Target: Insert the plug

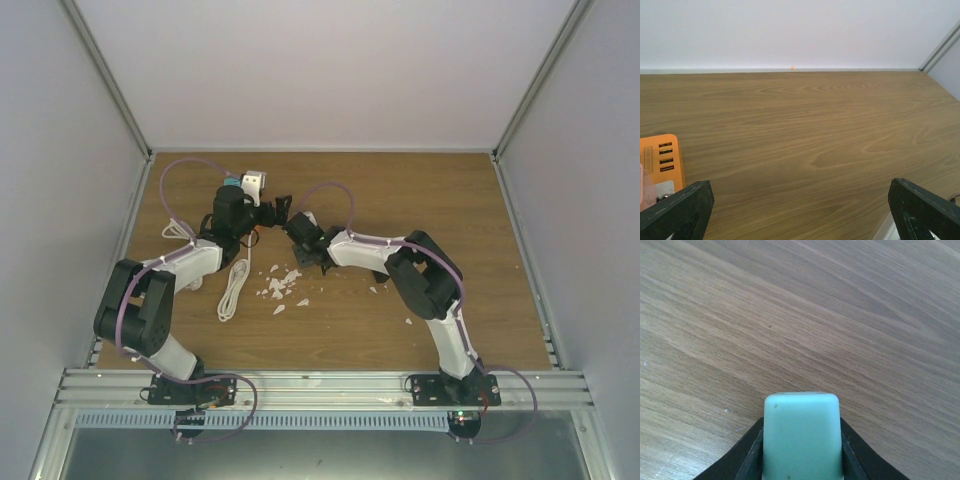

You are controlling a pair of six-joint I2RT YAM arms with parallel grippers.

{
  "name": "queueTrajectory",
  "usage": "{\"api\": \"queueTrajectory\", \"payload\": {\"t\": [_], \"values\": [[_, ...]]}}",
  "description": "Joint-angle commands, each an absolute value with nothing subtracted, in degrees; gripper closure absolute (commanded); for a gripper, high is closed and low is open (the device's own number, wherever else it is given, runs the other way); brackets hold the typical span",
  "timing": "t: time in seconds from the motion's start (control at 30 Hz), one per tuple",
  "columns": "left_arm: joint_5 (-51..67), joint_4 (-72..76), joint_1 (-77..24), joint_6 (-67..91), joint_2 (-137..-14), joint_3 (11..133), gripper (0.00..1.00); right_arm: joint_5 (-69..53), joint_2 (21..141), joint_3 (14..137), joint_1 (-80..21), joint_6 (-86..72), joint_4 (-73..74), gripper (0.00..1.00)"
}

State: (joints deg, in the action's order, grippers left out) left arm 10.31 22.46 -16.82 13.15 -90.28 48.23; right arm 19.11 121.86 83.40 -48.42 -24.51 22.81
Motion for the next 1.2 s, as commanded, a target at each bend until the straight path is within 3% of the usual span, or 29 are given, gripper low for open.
{"api": "queueTrajectory", "payload": {"t": [0.0, 0.23, 0.47, 0.63, 0.7, 0.83, 0.93, 1.03, 1.17], "values": [[10.57, 24.63, -16.21, 13.80, -90.26, 48.81, 0.01, 18.02, 122.36, 84.09, -47.90, -24.26, 23.26, 0.77], [11.09, 24.66, -15.03, 14.57, -90.26, 48.53, 0.01, 4.90, 120.34, 78.84, -47.28, -16.09, 13.45, 0.99], [11.71, 24.70, -13.96, 14.93, -90.37, 48.35, 0.01, -19.56, 120.86, 76.19, -42.42, -18.53, 7.44, 1.00], [12.57, 25.21, -13.45, 15.37, -90.18, 47.91, 0.01, -20.62, 121.20, 74.95, -38.78, -20.49, 7.81, 0.97], [12.89, 25.35, -13.37, 15.46, -90.26, 47.90, 0.01, -20.66, 122.38, 76.04, -37.93, -21.23, 9.28, 0.85], [13.18, 25.41, -13.32, 15.56, -90.35, 47.90, 0.01, -17.30, 124.58, 78.11, -37.24, -22.10, 13.01, 0.38], [13.34, 25.49, -13.27, 15.64, -90.35, 47.90, 0.01, -13.64, 124.15, 78.41, -36.94, -22.04, 14.20, 0.13], [13.82, 25.61, -13.35, 15.73, -90.51, 47.99, 0.01, -12.27, 123.18, 77.52, -36.53, -22.77, 13.32, 0.01], [14.02, 25.54, -13.24, 15.75, -90.71, 48.11, 0.01, -5.23, 122.24, 77.42, -36.94, -21.88, 14.01, 0.00]]}}
